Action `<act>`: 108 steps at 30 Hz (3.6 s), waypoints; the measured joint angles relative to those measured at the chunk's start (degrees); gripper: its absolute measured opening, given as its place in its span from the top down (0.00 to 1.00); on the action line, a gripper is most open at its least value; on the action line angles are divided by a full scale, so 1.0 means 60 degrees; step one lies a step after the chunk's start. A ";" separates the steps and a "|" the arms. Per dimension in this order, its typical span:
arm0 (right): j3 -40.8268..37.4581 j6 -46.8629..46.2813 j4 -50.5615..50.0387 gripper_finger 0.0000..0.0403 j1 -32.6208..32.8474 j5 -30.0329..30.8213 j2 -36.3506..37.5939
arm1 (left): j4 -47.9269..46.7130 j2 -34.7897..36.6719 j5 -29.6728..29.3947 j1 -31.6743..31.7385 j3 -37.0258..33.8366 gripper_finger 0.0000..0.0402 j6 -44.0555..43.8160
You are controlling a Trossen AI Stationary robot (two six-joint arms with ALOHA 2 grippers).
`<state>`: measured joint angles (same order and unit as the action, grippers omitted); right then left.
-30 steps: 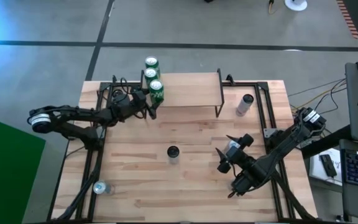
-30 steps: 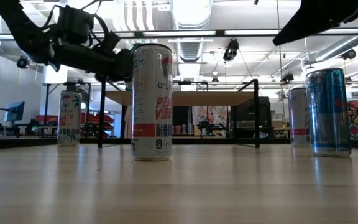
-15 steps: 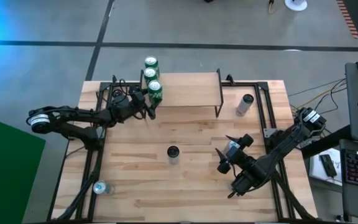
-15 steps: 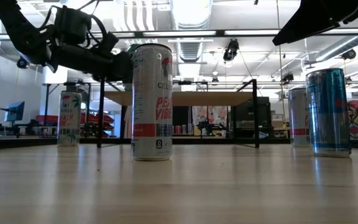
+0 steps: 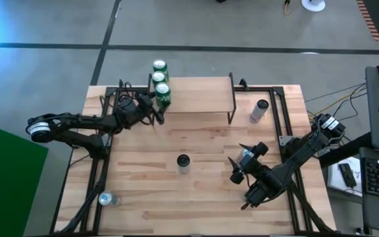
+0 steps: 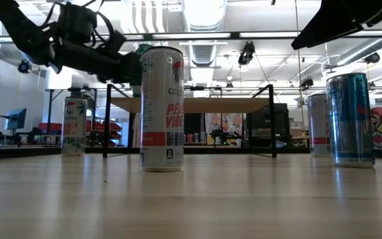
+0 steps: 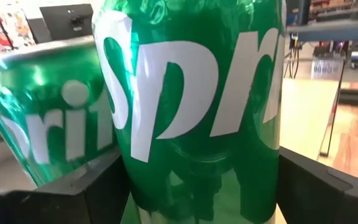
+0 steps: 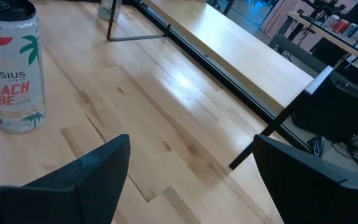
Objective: Place canned beverage on shelf
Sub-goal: Put the top left white soda can on the shelf
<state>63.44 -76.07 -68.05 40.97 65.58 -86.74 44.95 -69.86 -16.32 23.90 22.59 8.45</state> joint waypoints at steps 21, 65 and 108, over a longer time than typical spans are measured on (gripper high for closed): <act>-0.0004 -0.0004 0.0005 0.19 0.0000 0.0000 0.0000 | -0.0555 -0.0009 -0.1356 -0.0018 0.0018 0.17 0.0358; -0.0614 0.0122 -0.0092 0.19 -0.0682 0.0537 0.0275 | -0.9713 0.3475 -0.4250 -0.2200 0.4108 0.09 0.0562; -0.4675 1.1473 1.2601 0.19 -0.5686 -0.7788 0.3802 | -1.4395 0.5422 -0.4937 -0.0049 0.1999 0.19 -0.5852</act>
<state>35.39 -7.24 7.55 6.85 18.85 -63.93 -41.42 -37.33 -45.94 23.60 34.58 -26.66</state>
